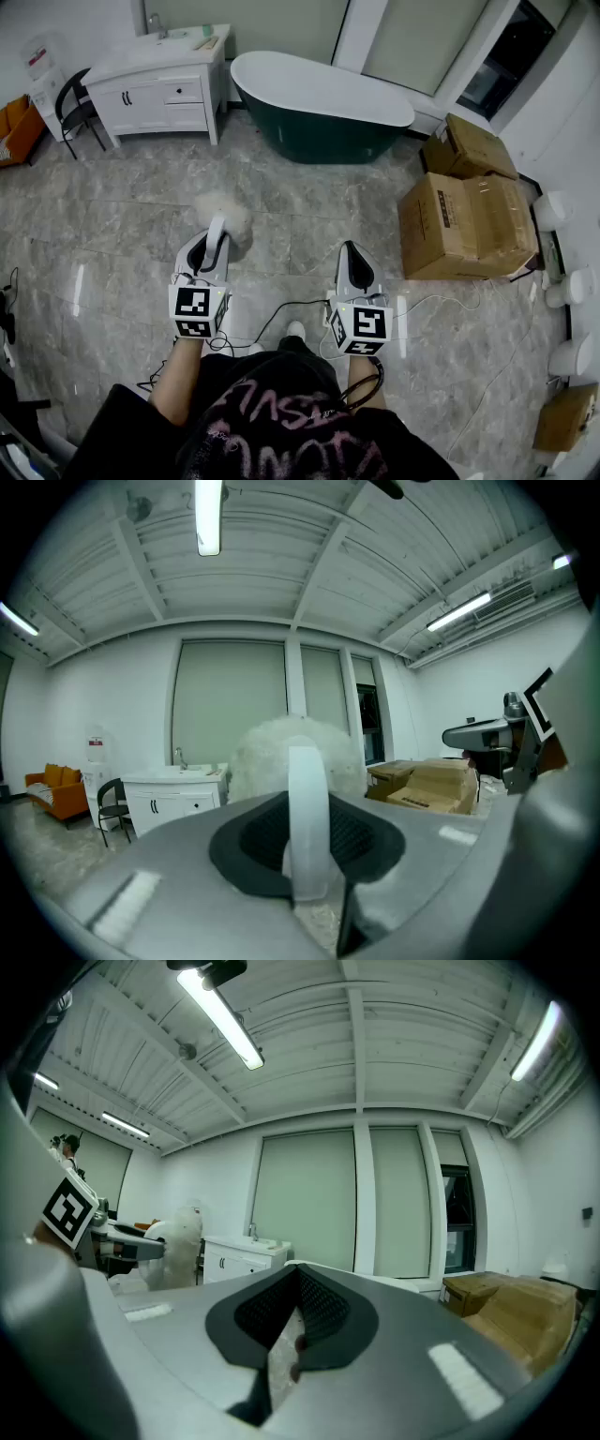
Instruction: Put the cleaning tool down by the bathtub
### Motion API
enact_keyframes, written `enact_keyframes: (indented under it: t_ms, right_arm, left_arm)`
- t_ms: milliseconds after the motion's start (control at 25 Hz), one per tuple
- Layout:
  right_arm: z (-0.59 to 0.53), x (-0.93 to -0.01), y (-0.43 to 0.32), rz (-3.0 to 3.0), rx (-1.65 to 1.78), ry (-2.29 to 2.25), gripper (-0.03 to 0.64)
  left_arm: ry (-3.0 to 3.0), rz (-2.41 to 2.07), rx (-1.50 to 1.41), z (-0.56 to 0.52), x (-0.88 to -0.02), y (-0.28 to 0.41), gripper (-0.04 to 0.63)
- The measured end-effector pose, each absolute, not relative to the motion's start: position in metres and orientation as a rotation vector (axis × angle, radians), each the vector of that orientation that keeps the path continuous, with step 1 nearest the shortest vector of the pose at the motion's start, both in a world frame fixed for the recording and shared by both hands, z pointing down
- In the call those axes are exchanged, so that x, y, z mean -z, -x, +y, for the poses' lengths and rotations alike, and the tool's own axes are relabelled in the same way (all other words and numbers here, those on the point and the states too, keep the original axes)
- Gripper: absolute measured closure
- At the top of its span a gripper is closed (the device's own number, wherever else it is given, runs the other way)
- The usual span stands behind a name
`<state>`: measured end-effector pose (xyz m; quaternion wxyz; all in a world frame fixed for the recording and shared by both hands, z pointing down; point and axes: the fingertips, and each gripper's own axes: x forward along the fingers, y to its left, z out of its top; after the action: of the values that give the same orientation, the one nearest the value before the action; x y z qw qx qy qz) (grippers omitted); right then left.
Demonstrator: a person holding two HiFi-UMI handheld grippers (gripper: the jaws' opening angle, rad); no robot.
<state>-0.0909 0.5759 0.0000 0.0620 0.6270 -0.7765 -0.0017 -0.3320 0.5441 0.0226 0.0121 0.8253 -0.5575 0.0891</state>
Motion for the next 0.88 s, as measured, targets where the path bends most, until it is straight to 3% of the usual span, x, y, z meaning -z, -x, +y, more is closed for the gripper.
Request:
enact_keyframes:
  t_ms: [880]
  right_arm:
    - [0.575,-0.014,0.094,-2.304,-0.002,-1.918,0.604]
  left_arm:
    - [-2.537,-1.68,-0.272,0.538,-0.033,0.346,0.508]
